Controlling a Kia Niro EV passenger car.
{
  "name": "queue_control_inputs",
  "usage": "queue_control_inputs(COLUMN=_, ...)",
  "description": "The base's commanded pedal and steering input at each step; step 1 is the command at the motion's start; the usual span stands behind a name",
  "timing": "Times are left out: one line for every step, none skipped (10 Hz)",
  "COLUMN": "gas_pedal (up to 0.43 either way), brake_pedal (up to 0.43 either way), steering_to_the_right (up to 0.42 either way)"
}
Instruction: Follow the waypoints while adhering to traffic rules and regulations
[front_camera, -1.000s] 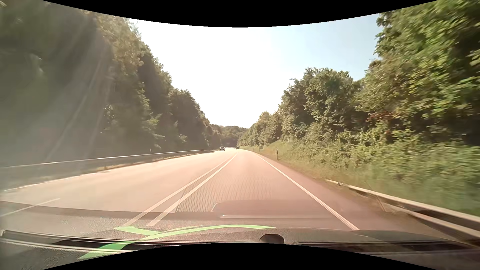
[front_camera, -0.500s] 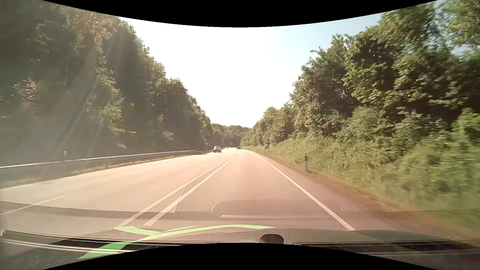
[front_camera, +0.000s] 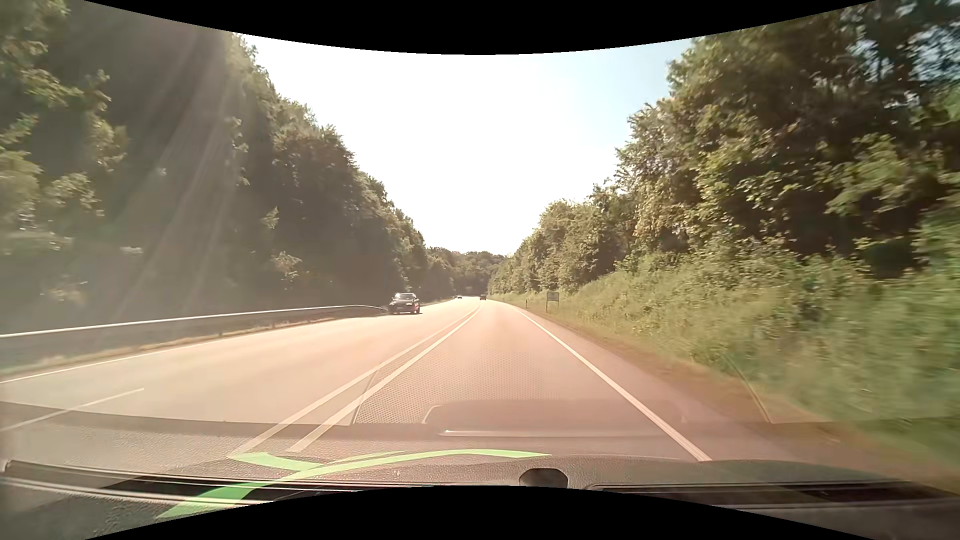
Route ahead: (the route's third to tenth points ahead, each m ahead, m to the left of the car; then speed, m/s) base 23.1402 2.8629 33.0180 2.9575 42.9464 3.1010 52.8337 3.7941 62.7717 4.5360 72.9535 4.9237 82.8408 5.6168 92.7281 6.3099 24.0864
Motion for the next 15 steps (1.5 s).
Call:
queue_control_inputs(gas_pedal=0.157, brake_pedal=0.000, steering_to_the_right=-0.010)
queue_control_inputs(gas_pedal=0.130, brake_pedal=0.000, steering_to_the_right=-0.010)
queue_control_inputs(gas_pedal=0.098, brake_pedal=0.000, steering_to_the_right=-0.010)
queue_control_inputs(gas_pedal=0.079, brake_pedal=0.000, steering_to_the_right=-0.009)
queue_control_inputs(gas_pedal=0.079, brake_pedal=0.000, steering_to_the_right=-0.009)
queue_control_inputs(gas_pedal=0.079, brake_pedal=0.000, steering_to_the_right=-0.008)
queue_control_inputs(gas_pedal=0.087, brake_pedal=0.000, steering_to_the_right=-0.006)
queue_control_inputs(gas_pedal=0.098, brake_pedal=0.000, steering_to_the_right=-0.005)
queue_control_inputs(gas_pedal=0.098, brake_pedal=0.000, steering_to_the_right=-0.005)
queue_control_inputs(gas_pedal=0.110, brake_pedal=0.000, steering_to_the_right=-0.005)
queue_control_inputs(gas_pedal=0.110, brake_pedal=0.000, steering_to_the_right=-0.005)
queue_control_inputs(gas_pedal=0.098, brake_pedal=0.000, steering_to_the_right=-0.004)
queue_control_inputs(gas_pedal=0.098, brake_pedal=0.000, steering_to_the_right=-0.003)
queue_control_inputs(gas_pedal=0.098, brake_pedal=0.000, steering_to_the_right=0.000)
queue_control_inputs(gas_pedal=0.098, brake_pedal=0.000, steering_to_the_right=0.000)
